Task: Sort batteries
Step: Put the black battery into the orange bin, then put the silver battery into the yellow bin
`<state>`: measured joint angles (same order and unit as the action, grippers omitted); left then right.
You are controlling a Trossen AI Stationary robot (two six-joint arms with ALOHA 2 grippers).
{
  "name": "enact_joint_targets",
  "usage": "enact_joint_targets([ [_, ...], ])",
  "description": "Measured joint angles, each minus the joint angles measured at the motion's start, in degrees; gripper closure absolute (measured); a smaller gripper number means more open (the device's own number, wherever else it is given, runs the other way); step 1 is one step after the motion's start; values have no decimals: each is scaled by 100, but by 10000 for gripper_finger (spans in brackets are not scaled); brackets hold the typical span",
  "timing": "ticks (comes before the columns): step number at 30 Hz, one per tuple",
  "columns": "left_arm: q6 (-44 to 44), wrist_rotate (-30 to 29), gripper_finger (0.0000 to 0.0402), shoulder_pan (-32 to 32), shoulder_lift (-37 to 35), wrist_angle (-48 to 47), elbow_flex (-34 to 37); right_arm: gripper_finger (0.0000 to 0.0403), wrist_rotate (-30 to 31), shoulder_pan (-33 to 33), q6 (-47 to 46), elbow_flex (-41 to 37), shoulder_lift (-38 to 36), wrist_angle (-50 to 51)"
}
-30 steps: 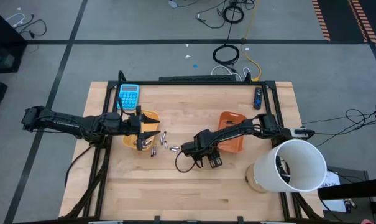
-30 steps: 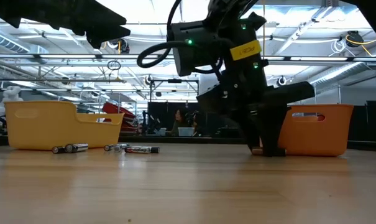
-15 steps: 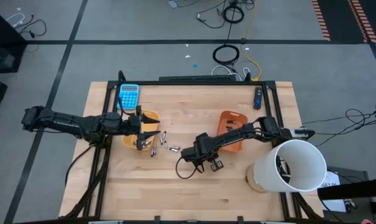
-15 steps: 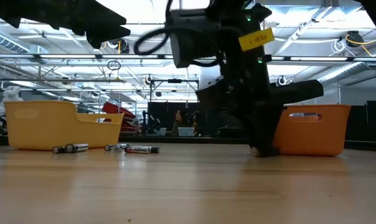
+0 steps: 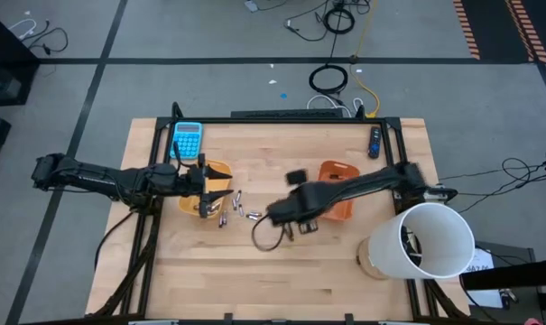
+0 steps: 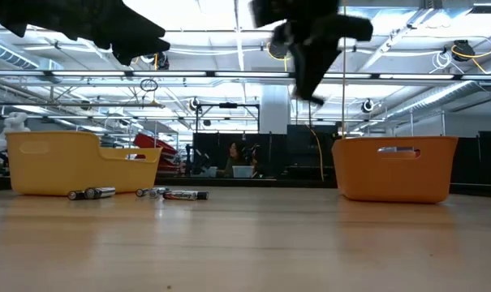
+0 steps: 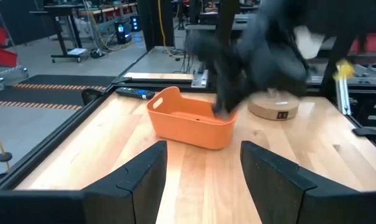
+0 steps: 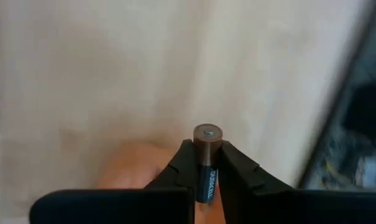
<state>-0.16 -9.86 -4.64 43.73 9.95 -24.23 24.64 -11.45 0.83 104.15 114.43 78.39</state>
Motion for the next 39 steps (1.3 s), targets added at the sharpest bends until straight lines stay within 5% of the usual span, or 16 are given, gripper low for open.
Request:
enact_joint_targets([
  [6, 288, -277, 187, 13, 209, 252, 0, 381, 483, 237, -1214, -1907, -1855, -318],
  [12, 287, -550, 187, 93, 733, 796, -120, 381, -394, 490, -1978, -4166, -3303, -1914],
  [17, 644, -665, 187, 424, 1442, 763, -412, 377, -859, 949, -1977, -5355, -3545, -3000],
  [25, 792, 457, 187, 1047, 2479, 695, -487, 362, -1130, 1655, -1134, -5691, -3270, -3745],
  [31, 868, 1645, 187, 1335, 2557, 219, -500, 345, -1412, 1920, -653, -5691, -3224, -4126],
  [39, 873, 1389, 187, 1297, 2492, -776, -822, 269, -1396, 2040, -613, -5791, -3224, -4385],
])
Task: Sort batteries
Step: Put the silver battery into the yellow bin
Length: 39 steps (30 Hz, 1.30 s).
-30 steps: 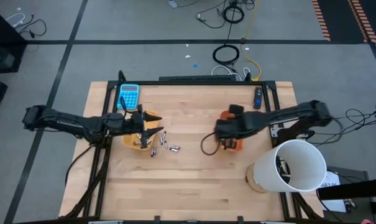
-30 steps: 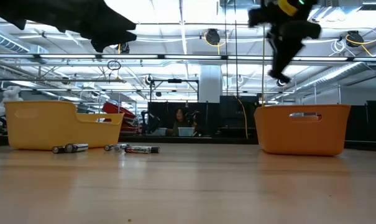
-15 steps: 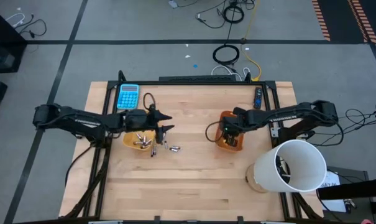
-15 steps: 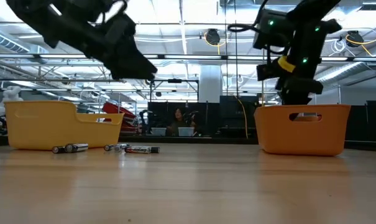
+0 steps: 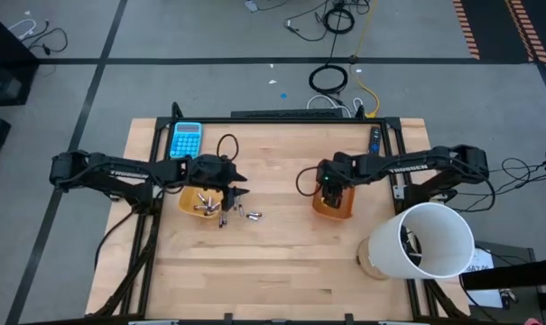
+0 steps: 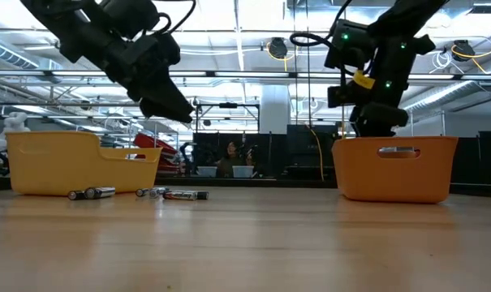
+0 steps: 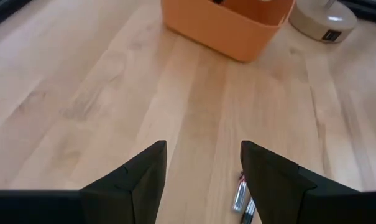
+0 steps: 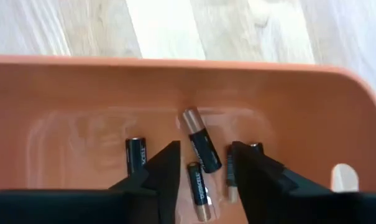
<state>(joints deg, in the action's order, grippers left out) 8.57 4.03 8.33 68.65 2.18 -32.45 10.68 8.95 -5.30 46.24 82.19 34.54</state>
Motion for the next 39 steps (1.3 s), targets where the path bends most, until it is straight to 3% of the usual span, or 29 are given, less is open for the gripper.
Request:
enact_joint_targets([
  [9, 426, -297, 187, -58, -1, -519, -94, 254, 584, -5, -93, -31, -294, -114],
  [14, 457, -796, 187, -19, -1, -1551, -720, 265, 1496, -106, 115, -31, -689, -457],
  [17, 457, -885, 187, 103, -1, -2018, -1067, 269, 1996, -175, 575, -129, -888, -1464],
  [20, 352, -905, 187, 232, -1, -2253, -1204, 270, 2023, -167, 1160, -572, -1001, -3062],
  [29, 535, -874, 187, 405, 10, -2294, -1202, 270, 1164, -72, 1498, -2257, -830, -7822],
  [35, 513, -486, 187, 529, 564, -2743, -1636, 271, 1167, -70, 1367, -2613, -556, -8916],
  [39, -358, -309, 187, 596, 1201, -3392, -2257, 271, 1169, -92, 1455, -2612, -416, -8938],
])
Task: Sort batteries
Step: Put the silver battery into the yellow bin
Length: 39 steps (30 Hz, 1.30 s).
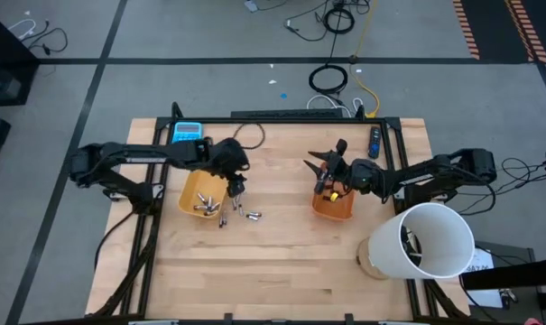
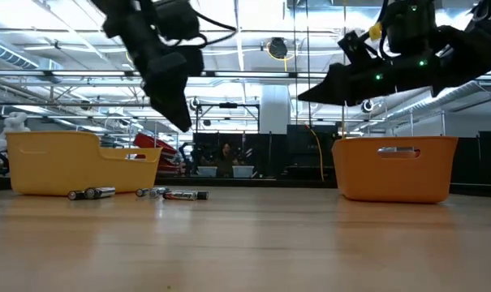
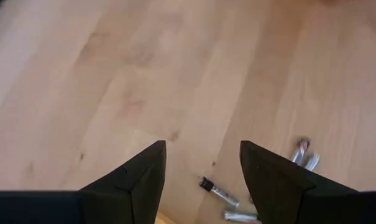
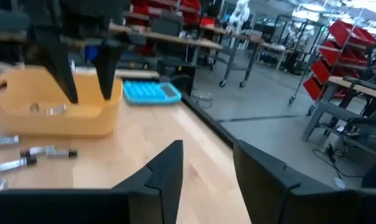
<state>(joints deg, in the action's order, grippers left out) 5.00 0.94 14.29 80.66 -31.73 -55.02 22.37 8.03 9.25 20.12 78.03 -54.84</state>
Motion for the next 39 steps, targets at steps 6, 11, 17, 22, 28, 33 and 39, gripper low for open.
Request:
enact_joint_targets([
  [6, -1201, 357, 187, -70, 780, -526, -648, 271, 2, 0, 5, 0, 57, 229],
  [11, -1444, 357, 187, -301, 1187, -513, -837, 271, 9, 0, 7, 0, 57, 471],
  [17, -1173, 353, 187, -538, 1412, -521, -849, 271, 15, 0, 18, 0, 57, 603],
  [22, 18, 697, 187, -533, 1456, -630, -849, 271, 13, 0, 20, 0, 57, 643],
  [28, 141, 675, 194, -1044, 1535, -413, -850, 271, 11, 17, 73, 0, 55, 646],
  [33, 369, 633, 202, -1258, 1778, -72, -855, 271, 11, 20, 88, 0, 57, 617],
  [39, 367, 590, 204, -1376, 2031, 237, -853, 271, 11, 20, 90, 0, 55, 583],
])
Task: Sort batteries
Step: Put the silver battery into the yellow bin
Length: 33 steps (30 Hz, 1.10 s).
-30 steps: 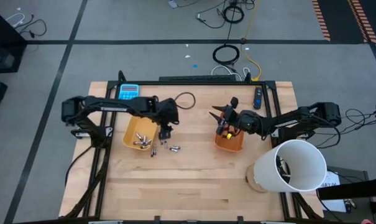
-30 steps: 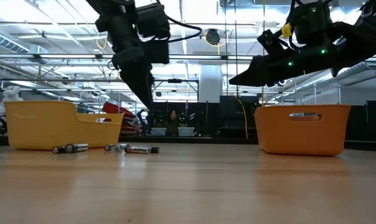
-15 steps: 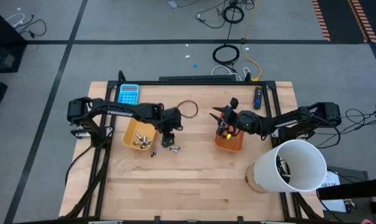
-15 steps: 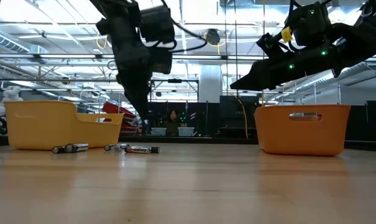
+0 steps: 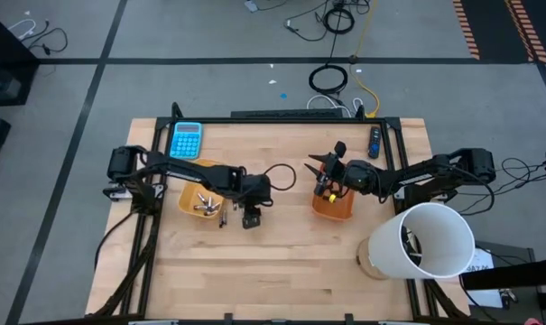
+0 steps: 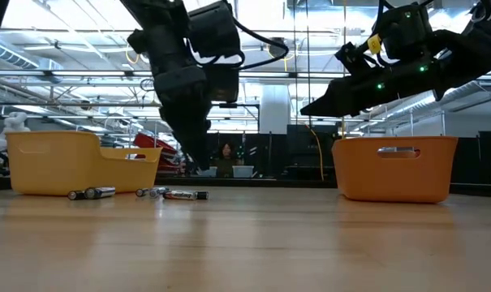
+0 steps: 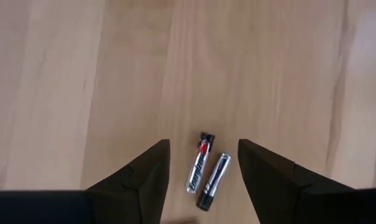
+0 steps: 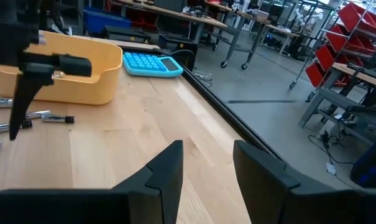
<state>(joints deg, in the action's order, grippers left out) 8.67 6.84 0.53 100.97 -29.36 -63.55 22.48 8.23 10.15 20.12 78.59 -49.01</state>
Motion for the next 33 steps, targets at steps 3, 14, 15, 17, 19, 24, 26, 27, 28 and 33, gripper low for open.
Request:
enact_joint_targets([
  [3, -2, -12, 204, -22, 97, 117, 2, 271, -2, -2, 0, 0, 0, 4],
  [14, -208, -86, 204, -31, 643, 207, -3, 271, -9, -2, -2, 0, 0, 60],
  [15, -244, -125, 204, -36, 667, 208, -4, 271, -9, -2, -3, 0, 0, 74],
  [17, -336, -207, 204, -46, 700, 207, -12, 271, -11, -2, -27, 0, 0, 86],
  [19, -409, -251, 204, -56, 706, 207, -13, 271, -9, -2, -31, 0, 0, 100],
  [24, -623, -324, 211, -78, 714, 203, -9, 271, -9, -2, -44, 0, 0, 117],
  [26, -750, -400, 229, -108, 717, 201, -9, 271, -9, -2, -46, 0, 0, 117],
  [27, -802, -442, 242, -116, 717, 201, -8, 271, -9, -2, -45, 0, -2, 117],
  [28, -853, -473, 256, -123, 718, 201, -6, 271, -9, -2, -46, 0, -2, 117],
  [33, -1137, -596, 352, -152, 721, 196, -5, 271, -9, -2, -47, 0, -2, 124],
])
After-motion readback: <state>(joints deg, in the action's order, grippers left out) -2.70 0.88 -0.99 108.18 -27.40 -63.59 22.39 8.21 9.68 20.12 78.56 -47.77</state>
